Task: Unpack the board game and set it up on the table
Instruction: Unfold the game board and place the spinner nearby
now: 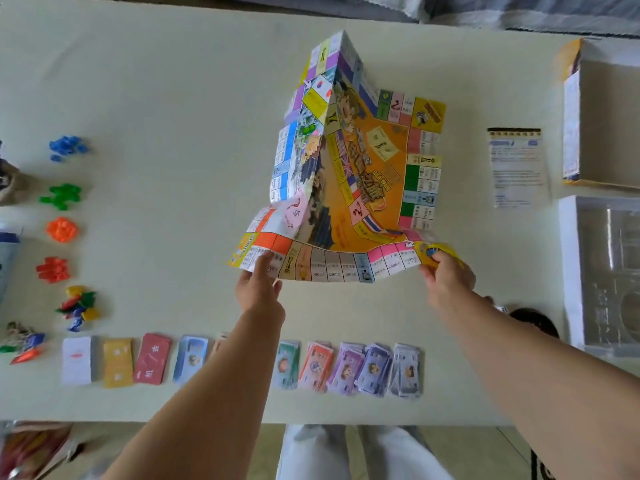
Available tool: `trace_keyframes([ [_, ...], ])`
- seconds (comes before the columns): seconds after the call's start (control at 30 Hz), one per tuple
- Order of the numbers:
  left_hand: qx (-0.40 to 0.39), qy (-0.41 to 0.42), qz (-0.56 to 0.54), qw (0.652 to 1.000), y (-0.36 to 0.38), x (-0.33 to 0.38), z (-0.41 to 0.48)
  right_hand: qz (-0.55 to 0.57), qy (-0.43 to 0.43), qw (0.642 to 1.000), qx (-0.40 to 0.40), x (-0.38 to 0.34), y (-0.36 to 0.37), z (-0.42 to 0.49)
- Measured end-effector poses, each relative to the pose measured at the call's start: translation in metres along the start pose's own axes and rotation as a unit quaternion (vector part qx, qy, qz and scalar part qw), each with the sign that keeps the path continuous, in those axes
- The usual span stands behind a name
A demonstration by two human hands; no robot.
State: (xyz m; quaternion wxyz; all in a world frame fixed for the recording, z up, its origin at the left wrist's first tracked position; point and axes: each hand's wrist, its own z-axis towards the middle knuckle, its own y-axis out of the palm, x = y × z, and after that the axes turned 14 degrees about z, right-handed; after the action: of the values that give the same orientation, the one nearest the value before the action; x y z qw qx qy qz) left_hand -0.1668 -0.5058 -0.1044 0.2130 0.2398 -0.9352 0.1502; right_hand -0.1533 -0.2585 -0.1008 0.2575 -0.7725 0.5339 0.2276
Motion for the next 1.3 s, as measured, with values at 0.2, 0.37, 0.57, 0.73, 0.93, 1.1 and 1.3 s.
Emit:
trace_keyframes([
  [0.2,-0.109,-0.058,0.009,0.992,0.013,0.001,-0.008,-0.045,0.223,0.959,-0.168,0.033,0.005,-0.022],
  [0.37,-0.152,-0.083,0.003,0.985,0.020,0.000,-0.012,-0.090,0.326,0.929,-0.148,0.067,0.015,-0.047],
  [0.57,-0.236,-0.074,0.029,0.969,0.015,-0.005,-0.005,-0.032,0.375,0.892,-0.249,0.079,0.038,-0.063],
  [0.73,-0.221,-0.053,0.021,0.974,0.012,0.002,0.005,-0.012,0.288,0.942,-0.171,0.075,0.058,-0.060],
  [0.93,-0.143,-0.046,-0.076,0.986,0.009,0.027,0.020,-0.175,0.105,0.965,-0.165,0.060,0.057,-0.037],
  [1.1,-0.172,0.009,0.080,0.982,-0.007,0.028,0.025,-0.236,-0.020,0.965,-0.114,0.046,0.056,-0.008],
  [1.3,-0.109,0.021,0.178,0.978,-0.023,0.004,0.024,-0.274,-0.146,0.938,-0.155,0.038,0.082,-0.012],
])
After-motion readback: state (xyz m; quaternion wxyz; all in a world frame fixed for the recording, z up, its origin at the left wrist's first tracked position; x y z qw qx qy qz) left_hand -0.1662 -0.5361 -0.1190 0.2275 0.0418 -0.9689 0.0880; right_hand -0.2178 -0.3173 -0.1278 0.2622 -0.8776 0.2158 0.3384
